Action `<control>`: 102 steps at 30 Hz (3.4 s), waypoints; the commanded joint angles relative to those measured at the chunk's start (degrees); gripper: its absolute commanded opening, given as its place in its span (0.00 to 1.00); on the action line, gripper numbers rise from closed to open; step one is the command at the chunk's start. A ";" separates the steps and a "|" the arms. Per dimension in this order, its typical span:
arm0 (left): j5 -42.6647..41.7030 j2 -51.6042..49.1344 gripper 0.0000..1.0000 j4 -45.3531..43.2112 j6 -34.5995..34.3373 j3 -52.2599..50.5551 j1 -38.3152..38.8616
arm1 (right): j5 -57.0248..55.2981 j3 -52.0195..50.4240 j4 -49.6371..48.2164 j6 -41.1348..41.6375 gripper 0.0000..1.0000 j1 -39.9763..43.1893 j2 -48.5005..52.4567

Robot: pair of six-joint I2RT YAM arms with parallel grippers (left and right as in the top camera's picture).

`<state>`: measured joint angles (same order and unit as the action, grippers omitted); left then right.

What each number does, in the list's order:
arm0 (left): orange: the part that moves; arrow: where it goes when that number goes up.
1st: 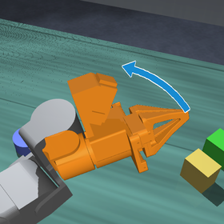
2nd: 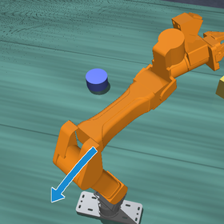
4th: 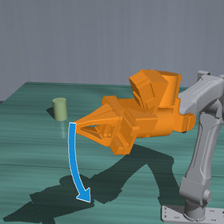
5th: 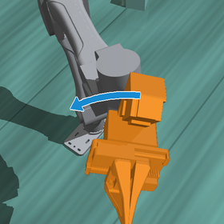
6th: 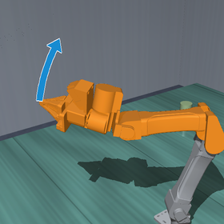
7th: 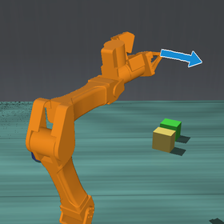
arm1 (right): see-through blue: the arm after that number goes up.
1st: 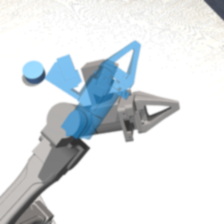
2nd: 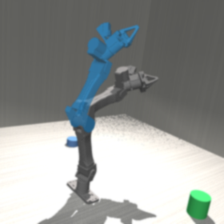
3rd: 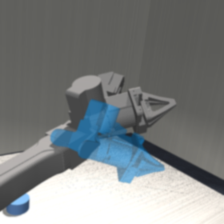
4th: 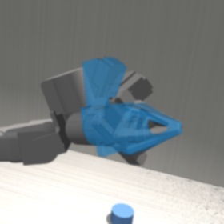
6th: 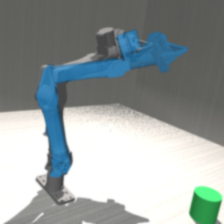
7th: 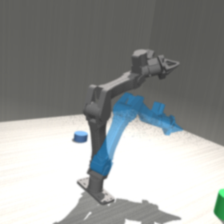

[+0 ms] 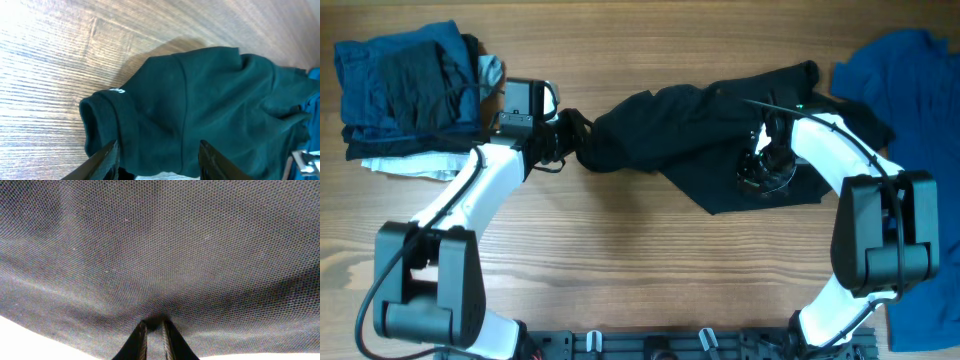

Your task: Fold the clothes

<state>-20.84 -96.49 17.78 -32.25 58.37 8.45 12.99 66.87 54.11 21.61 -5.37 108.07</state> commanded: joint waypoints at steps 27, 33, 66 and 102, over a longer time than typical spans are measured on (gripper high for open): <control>6.56 -4.81 0.52 0.24 3.50 0.79 0.46 | -0.98 -0.26 0.13 -0.63 0.12 0.07 -1.14; 6.56 -7.17 0.53 -1.11 3.50 0.79 2.19 | -0.98 -0.26 0.11 -0.63 0.12 0.07 -1.14; 13.53 -7.67 0.04 -12.96 6.62 0.79 4.52 | -14.93 -3.87 2.78 6.01 0.06 1.70 -1.14; 15.30 -7.67 0.06 -19.93 8.02 0.79 3.39 | 8.66 13.81 2.56 -14.45 0.14 20.28 -3.45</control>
<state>-6.68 -103.63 -2.11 -25.54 58.37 12.27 17.34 79.81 52.38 10.15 16.99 106.15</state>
